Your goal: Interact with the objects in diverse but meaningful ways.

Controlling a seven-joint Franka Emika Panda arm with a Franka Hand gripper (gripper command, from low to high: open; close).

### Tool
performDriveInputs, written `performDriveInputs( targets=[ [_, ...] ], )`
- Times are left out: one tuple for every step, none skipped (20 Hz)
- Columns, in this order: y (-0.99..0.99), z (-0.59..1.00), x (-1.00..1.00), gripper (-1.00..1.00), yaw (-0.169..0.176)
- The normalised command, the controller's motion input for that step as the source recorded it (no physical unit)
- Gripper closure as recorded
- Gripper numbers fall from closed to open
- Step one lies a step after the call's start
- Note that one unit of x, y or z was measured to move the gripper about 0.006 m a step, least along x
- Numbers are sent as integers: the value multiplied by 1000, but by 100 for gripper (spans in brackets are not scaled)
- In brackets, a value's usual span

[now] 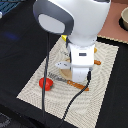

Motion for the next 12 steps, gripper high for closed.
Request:
performDriveInputs(
  targets=[
    [426, 0, 146, 100, 0],
    [506, 94, 223, 100, 0],
    [491, 66, 183, 100, 0],
    [463, 0, 120, 100, 0],
    [443, 0, 54, 100, 0],
    [437, -60, 0, 100, 0],
    [414, -177, 0, 100, 0],
    [374, -289, -11, 100, 2],
    [320, -346, -57, 100, 4],
    [289, -374, -83, 100, 5],
    [254, -354, -54, 100, 5],
    [240, -354, -43, 100, 1]
  ],
)
